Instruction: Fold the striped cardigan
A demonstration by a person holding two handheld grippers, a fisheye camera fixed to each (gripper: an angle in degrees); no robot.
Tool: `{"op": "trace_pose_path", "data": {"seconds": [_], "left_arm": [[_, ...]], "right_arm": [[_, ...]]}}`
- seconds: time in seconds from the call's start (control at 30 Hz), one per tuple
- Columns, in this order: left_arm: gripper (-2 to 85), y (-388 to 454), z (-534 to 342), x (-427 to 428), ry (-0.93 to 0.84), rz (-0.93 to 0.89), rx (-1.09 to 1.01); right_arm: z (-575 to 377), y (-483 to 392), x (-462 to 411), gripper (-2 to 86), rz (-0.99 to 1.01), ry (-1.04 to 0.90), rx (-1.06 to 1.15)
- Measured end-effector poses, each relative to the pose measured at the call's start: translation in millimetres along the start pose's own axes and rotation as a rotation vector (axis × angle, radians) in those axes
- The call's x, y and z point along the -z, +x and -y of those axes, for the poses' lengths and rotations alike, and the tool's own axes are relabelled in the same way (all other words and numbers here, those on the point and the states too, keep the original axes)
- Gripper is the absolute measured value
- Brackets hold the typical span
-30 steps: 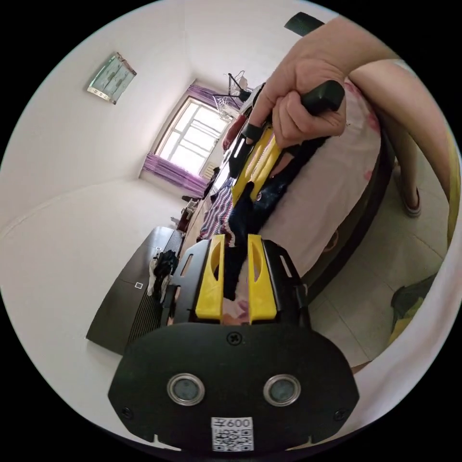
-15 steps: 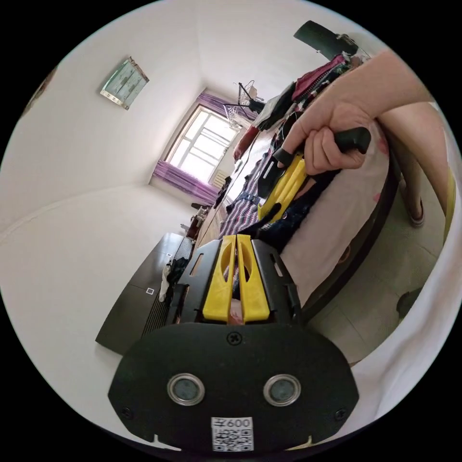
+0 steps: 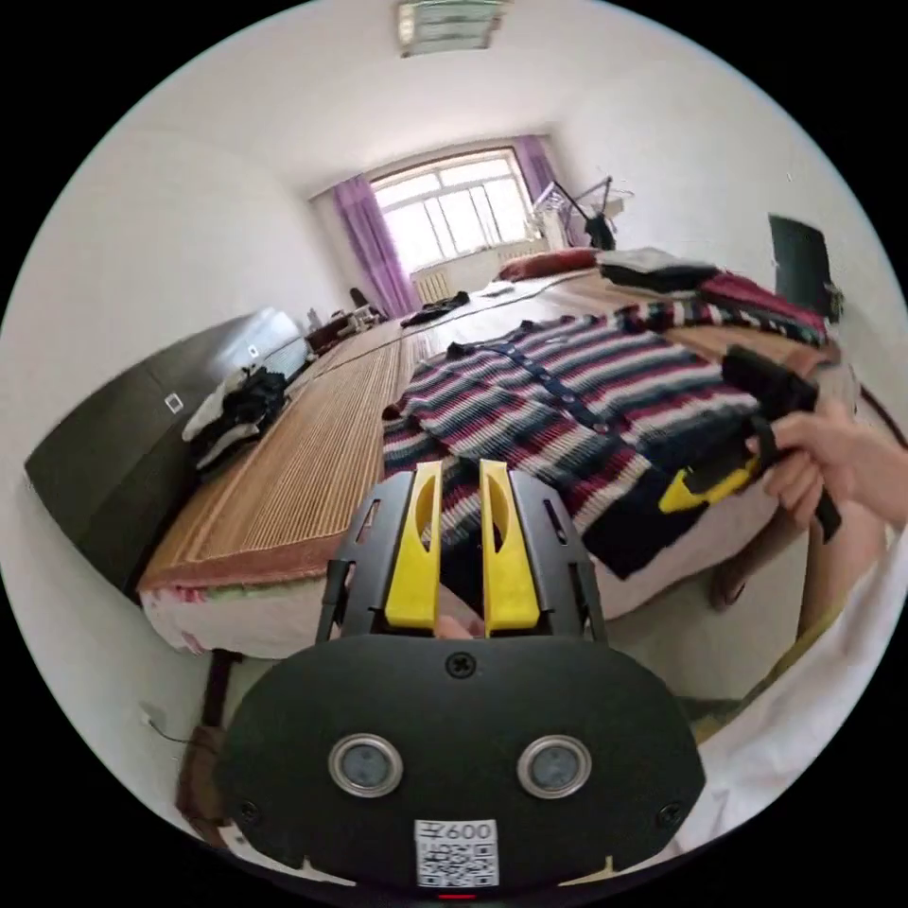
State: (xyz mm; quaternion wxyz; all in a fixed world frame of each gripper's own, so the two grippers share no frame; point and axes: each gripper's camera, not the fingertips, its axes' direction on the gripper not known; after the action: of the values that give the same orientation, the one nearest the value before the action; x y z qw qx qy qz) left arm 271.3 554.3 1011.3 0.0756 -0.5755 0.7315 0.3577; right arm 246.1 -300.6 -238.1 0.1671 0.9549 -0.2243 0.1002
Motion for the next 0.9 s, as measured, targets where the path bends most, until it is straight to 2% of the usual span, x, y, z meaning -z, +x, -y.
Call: {"op": "trace_pose_path", "data": {"seconds": [0.07, 0.1, 0.2, 0.3, 0.43, 0.67, 0.9], "left_arm": [[13.5, -86.1, 32.4, -55.8, -0.027, -0.157, 0.205], [15.1, -143.8, 49.9, -102.5, -0.059, -0.291, 0.363], [15.4, -257.2, 75.5, -225.4, -0.116, -0.628, 0.664], [14.8, -320.4, 87.5, -319.7, -0.191, -0.770, 0.828], [14.6, -365.7, 96.7, -403.5, -0.369, -0.713, 0.904], [13.7, -407.9, 102.7, -473.8, -0.414, -0.742, 0.969], [4.8, -438.2, 112.0, -511.5, -0.431, -0.568, 0.908]], "right_arm": [[0.1, 0.4, -1.9, -0.9, 0.008, -0.012, -0.007], [-0.3, 0.8, -2.1, -0.9, 0.009, -0.013, -0.010], [-4.1, 2.0, -0.8, -0.9, 0.002, -0.007, -0.013], [-9.1, 3.5, 2.8, -0.9, 0.036, -0.006, -0.026], [-15.0, 0.7, 13.5, -0.9, 0.073, 0.007, -0.034], [-13.5, -3.7, 25.1, -0.9, 0.086, -0.021, -0.031], [-25.1, -20.4, 38.6, -0.9, 0.092, -0.004, 0.001]]}}
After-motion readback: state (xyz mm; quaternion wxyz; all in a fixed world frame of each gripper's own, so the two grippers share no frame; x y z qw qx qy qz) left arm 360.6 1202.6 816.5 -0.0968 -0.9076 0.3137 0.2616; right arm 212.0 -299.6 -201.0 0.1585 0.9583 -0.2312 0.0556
